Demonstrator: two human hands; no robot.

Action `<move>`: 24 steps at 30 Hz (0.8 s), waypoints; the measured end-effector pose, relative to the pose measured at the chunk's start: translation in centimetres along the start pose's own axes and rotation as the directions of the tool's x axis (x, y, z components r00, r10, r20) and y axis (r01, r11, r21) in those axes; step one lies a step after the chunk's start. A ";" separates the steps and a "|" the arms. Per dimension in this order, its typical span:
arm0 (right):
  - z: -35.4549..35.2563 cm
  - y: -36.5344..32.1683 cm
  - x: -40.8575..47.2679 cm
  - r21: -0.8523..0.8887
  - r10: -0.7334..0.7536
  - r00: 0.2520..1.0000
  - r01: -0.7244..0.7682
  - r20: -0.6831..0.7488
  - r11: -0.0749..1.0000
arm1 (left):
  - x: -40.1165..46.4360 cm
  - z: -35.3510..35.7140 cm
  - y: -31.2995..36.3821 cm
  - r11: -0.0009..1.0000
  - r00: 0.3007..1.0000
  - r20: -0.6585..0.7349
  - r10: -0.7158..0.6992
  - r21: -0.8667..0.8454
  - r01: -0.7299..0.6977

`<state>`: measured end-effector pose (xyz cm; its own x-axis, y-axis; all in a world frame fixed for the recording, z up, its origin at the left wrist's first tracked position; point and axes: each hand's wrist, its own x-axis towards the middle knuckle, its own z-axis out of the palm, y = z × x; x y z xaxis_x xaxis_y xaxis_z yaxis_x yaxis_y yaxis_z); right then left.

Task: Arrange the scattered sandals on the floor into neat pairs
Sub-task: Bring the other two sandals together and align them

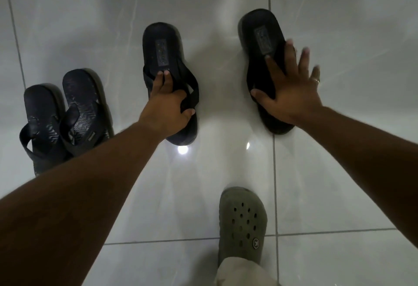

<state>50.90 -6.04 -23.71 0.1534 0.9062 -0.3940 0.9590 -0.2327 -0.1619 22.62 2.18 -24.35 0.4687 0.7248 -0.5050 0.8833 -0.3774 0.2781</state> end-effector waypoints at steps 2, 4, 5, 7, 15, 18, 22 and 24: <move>0.5 0.6 -0.1 0.033 0.073 0.990 -0.078 0.118 0.996 | 0.0 0.0 0.2 1.000 1.000 -0.003 0.000 -0.009 0.000; 1.1 -0.7 -0.3 0.100 0.062 0.986 -0.078 0.152 0.992 | -0.1 0.0 0.3 1.000 1.000 0.002 -0.005 -0.020 0.005; 1.4 -1.7 -0.4 0.117 0.044 0.986 -0.064 0.162 0.991 | -0.1 -0.1 0.4 1.000 1.000 0.003 -0.007 -0.027 0.007; 2.3 -4.3 -0.8 0.136 -0.002 0.984 -0.023 0.180 0.990 | -0.3 -0.2 0.4 1.000 1.000 0.011 -0.004 -0.031 0.005; 4.4 -7.2 -3.3 0.137 0.076 0.979 -0.104 0.190 0.985 | -1.9 1.3 2.2 0.989 0.987 0.067 0.145 -0.014 -0.144; 4.3 -5.5 -5.6 0.088 0.124 0.970 -0.145 0.208 0.986 | -3.3 3.0 4.5 0.986 0.984 0.078 0.161 -0.059 -0.157; 4.3 -3.7 -8.3 0.115 0.140 0.966 -0.168 0.217 0.979 | -4.6 4.7 6.9 0.985 0.984 0.080 0.158 -0.084 -0.151; 4.5 -3.5 -8.8 0.117 0.142 0.964 -0.171 0.226 0.978 | -4.6 4.8 7.2 0.988 0.987 0.079 0.141 -0.078 -0.135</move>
<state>45.14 -14.82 -23.74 0.2298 0.7609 -0.6068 0.8841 -0.4239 -0.1967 26.92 -6.65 -23.97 0.5877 0.6167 -0.5236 0.8086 -0.4256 0.4062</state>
